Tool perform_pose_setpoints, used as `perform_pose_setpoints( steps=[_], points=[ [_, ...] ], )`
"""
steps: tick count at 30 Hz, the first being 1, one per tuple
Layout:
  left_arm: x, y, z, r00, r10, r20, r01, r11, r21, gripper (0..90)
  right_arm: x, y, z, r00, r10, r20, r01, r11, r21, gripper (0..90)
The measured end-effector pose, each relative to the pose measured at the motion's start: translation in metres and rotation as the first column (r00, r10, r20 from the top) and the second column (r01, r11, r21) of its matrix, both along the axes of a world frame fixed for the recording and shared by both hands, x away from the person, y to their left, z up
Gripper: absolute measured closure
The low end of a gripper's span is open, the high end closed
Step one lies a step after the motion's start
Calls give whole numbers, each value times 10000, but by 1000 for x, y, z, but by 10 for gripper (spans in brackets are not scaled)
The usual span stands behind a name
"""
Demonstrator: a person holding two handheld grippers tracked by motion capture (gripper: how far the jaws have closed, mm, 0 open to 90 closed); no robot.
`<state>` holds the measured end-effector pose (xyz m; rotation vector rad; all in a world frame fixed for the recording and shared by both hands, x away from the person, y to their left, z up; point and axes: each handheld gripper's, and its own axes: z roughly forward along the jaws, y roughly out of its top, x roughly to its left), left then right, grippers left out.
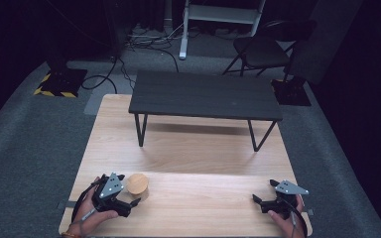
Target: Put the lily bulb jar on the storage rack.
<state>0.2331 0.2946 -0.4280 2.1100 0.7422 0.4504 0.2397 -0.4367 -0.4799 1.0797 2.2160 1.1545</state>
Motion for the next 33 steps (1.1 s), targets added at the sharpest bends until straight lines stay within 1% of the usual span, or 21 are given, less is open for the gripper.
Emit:
perform_pose_setpoints(
  steps=[3, 4, 5, 7, 8, 11, 14, 16, 18, 20, 21, 22, 24, 25, 27, 28, 29, 33],
  points=[
    [8, -6, 9, 9997, -242, 5, 242, 9997, 72, 10, 0, 0, 0, 10000, 5, 4, -5, 10000, 1, 0],
    [11, -8, 11, 9996, -276, -64, 277, 9996, 38, 10, 0, 0, 0, 10000, 7, 2, -7, 10000, 2, 0],
    [17, -12, 14, 9992, -386, -140, 388, 9991, 147, 10, 0, 0, 0, 10000, 8, 3, -8, 10000, 0, 0],
    [19, -15, 14, 9990, -421, -143, 424, 9989, 212, 10, 0, 0, 0, 10000, 13, -1, -13, 10000, 1, 0],
    [24, -19, 14, 9983, -515, -260, 524, 9980, 340, 10, 0, 0, 0, 10000, 19, 4, -19, 10000, -2, 0],
    [26, -23, 13, 9982, -513, -322, 527, 9977, 427, 11, 0, 0, 0, 10000, 23, 2, -23, 10000, -2, 0],
    [27, -25, 8, 9985, -354, -417, 371, 9985, 410, 11, 0, 0, 0, 10000, 47, 3, -47, 10000, -3, 0],
    [29, -24, 6, 9983, -297, -494, 313, 9990, 320, 11, 0, -1, 0, 10000, 56, 2, -56, 10000, -2, 0],
    [29, -24, 3, 9986, -238, -476, 251, 9993, 260, 15, 0, -1, 0, 10000, 73, 3, -73, 10000, -4, 0],
    [28, -25, 1, 9992, -133, -370, 144, 9995, 296, 48, 0, -1, 0, 10000, 91, 4, -91, 10000, -7, 0],
    [29, -25, 0, 9992, -110, -371, 120, 9996, 264, 77, 0, -1, 0, 10000, 91, 4, -91, 10000, -8, 0],
    [29, -24, 0, 9991, -124, -406, 133, 9997, 214, 77, 0, -1, 0, 10000, 91, 4, -91, 10000, -8, 0],
    [31, -22, -1, 9987, -226, -466, 231, 9997, 94, 122, 0, -1, 0, 10000, 92, 5, -92, 10000, -6, 0],
    [32, -21, -2, 9984, -305, -468, 304, 9995, -27, 167, 0, -1, 0, 10000, 92, 4, -92, 10000, -7, 0],
    [29, -21, -3, 9993, -255, -282, 253, 9996, -80, 245, 0, -1, 0, 10000, 92, 2, -92, 10000, -7, 0],
    [30, -21, -4, 9992, -243, -333, 237, 9996, -170, 253, 0, -1, 0, 10000, 93, 6, -93, 10000, -7, 0],
    [30, -21, -4, 9992, -251, -303, 246, 9995, -182, 254, 0, -1, 0, 10000, 92, 5, -92, 10000, -7, 0],
    [30, -23, -3, 9994, -152, -321, 148, 9998, -127, 256, 0, -1, 0, 10000, 90, 3, -90, 10000, -5, 0]
  ],
)
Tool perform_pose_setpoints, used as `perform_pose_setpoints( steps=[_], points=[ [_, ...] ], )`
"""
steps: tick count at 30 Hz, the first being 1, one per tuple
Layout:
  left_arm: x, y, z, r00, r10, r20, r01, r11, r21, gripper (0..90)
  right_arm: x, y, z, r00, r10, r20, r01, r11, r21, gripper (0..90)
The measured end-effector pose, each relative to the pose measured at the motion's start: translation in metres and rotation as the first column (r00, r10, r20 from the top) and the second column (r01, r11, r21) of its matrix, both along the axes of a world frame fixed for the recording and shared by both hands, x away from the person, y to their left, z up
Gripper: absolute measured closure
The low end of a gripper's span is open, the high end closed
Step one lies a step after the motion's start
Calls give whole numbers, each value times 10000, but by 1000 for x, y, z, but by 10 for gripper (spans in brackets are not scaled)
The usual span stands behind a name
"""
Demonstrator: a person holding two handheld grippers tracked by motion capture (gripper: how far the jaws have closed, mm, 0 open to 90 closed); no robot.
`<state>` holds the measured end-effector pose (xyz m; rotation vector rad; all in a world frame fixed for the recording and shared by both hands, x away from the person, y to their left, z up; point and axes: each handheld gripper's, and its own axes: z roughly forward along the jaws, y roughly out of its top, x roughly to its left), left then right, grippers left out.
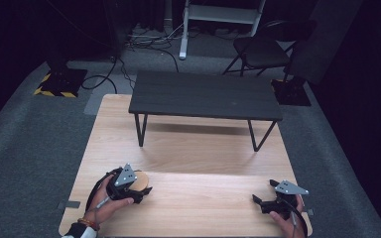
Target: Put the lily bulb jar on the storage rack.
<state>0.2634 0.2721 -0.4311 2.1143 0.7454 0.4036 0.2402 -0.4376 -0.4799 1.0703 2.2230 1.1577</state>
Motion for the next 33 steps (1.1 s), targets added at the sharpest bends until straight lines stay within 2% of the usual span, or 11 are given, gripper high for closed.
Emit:
perform_pose_setpoints(
  steps=[6, 8, 15, 21, 25, 29, 33],
  points=[
    [2, -6, 11, 9999, 120, -8, -120, 9999, 71, 257, 0, 0, 0, 10000, 6, -1, -6, 10000, 0, 0],
    [4, -6, 17, 10000, 87, 33, -86, 9999, -116, 257, 0, 0, 0, 10000, 13, 1, -13, 10000, -1, 0],
    [17, -16, 47, 9999, -19, 170, 21, 9999, -131, 257, 0, 0, 0, 10000, 54, 6, -54, 10000, -6, 0],
    [36, -27, 86, 9991, -121, 397, 131, 9996, -264, 257, 1, -1, 0, 10000, 77, 6, -77, 10000, -9, 0],
    [52, -35, 114, 9983, -211, 544, 242, 9980, -578, 257, 1, -2, 0, 9999, 133, 1, -133, 9999, 0, 0],
    [72, -44, 141, 9977, -531, 419, 571, 9933, -1007, 257, 1, -2, 0, 9999, 157, 0, -157, 9999, 2, 0],
    [92, -55, 164, 9966, -711, 416, 755, 9905, -1154, 257, 1, -2, 0, 9999, 155, 0, -155, 9999, -1, 0]
  ],
)
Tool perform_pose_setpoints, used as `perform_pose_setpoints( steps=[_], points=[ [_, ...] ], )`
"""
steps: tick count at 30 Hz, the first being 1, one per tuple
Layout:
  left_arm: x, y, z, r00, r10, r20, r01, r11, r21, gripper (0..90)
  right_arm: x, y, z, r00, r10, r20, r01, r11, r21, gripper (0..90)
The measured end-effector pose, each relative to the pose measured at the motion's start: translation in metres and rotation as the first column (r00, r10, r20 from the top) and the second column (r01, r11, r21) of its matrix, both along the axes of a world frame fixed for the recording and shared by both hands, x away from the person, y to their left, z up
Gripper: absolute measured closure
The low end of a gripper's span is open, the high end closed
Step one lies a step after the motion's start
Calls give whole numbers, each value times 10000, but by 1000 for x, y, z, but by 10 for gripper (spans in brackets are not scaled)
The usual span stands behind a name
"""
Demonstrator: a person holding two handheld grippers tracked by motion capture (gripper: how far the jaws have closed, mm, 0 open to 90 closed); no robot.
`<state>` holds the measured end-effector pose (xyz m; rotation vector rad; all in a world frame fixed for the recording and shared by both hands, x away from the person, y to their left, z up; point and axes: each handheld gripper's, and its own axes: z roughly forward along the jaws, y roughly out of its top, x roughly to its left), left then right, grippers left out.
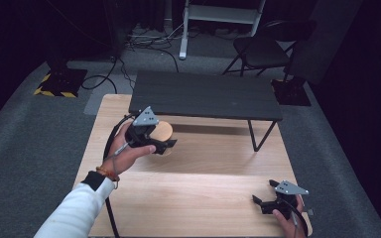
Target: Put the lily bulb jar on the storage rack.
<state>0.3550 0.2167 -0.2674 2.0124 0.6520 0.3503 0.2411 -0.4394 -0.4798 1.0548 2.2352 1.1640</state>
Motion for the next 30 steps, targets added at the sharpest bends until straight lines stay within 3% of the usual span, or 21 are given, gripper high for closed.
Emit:
perform_pose_setpoints(
  steps=[7, 16, 21, 30],
  points=[
    [27, -18, 29, 9990, -322, 318, 329, 9992, -222, 257, 0, 0, 0, 10000, 24, -7, -24, 10000, 16, 0],
    [60, -51, 53, 9977, -447, 510, 434, 9987, 251, 257, 1, -1, 0, 10000, 81, -8, -81, 10000, 10, 0],
    [78, -62, 58, 9977, -425, 535, 416, 9990, 182, 257, 1, -1, 0, 9999, 112, -4, -112, 9999, 8, 0],
    [111, -88, 61, 9981, -420, 457, 399, 9982, 455, 257, 1, -2, 0, 9998, 207, -4, -207, 9998, 3, 0]
  ],
)
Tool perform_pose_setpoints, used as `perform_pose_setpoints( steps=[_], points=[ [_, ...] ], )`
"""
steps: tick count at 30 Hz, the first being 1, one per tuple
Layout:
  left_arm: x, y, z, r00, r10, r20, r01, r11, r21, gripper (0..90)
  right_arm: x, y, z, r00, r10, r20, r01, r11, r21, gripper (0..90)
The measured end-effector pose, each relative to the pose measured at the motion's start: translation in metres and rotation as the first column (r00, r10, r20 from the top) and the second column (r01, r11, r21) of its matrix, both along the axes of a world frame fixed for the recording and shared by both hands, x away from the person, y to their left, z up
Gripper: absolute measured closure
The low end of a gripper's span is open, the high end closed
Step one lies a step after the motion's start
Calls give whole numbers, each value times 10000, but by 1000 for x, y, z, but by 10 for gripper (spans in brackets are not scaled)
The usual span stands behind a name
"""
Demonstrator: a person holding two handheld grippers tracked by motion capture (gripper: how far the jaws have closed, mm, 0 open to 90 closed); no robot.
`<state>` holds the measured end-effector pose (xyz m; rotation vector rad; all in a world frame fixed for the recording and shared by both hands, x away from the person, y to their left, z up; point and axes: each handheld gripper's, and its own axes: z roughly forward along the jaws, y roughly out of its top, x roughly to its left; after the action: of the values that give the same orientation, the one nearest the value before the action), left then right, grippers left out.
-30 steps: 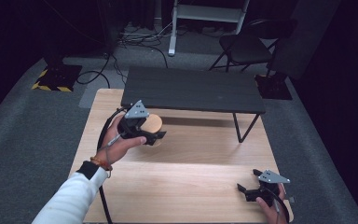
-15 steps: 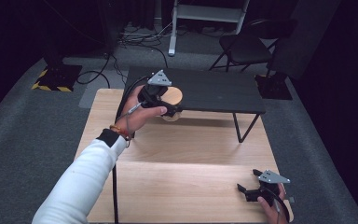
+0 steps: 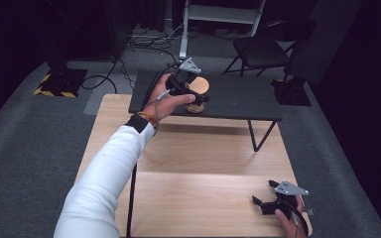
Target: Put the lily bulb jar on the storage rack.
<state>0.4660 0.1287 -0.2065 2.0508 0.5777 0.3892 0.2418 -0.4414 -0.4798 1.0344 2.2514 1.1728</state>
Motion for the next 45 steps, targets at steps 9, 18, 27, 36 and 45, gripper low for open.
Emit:
perform_pose_setpoints(
  steps=[9, 18, 27, 36, 45],
  points=[
    [30, -10, -13, 9999, -17, -121, 15, 9999, -119, 257, 0, 0, 0, 10000, 36, -2, -36, 10000, -4, 0],
    [41, -12, -27, 9994, 193, -300, -200, 9995, -247, 256, 1, -1, 0, 9999, 141, -17, -141, 9999, 4, 0],
    [24, 5, -30, 9969, 784, -87, -788, 9886, -1285, 5, 1, -1, 0, 9999, 141, -8, -141, 9999, 0, 0],
    [-36, 44, -27, 9914, 1127, 662, -1009, 9819, -1601, 5, 1, -1, 0, 9999, 141, -8, -141, 9999, -2, 0],
    [-102, 78, -50, 9850, 1120, 1310, -908, 9833, -1576, 4, 1, -1, 0, 9999, 105, 1, -105, 9999, -2, 0]
  ],
)
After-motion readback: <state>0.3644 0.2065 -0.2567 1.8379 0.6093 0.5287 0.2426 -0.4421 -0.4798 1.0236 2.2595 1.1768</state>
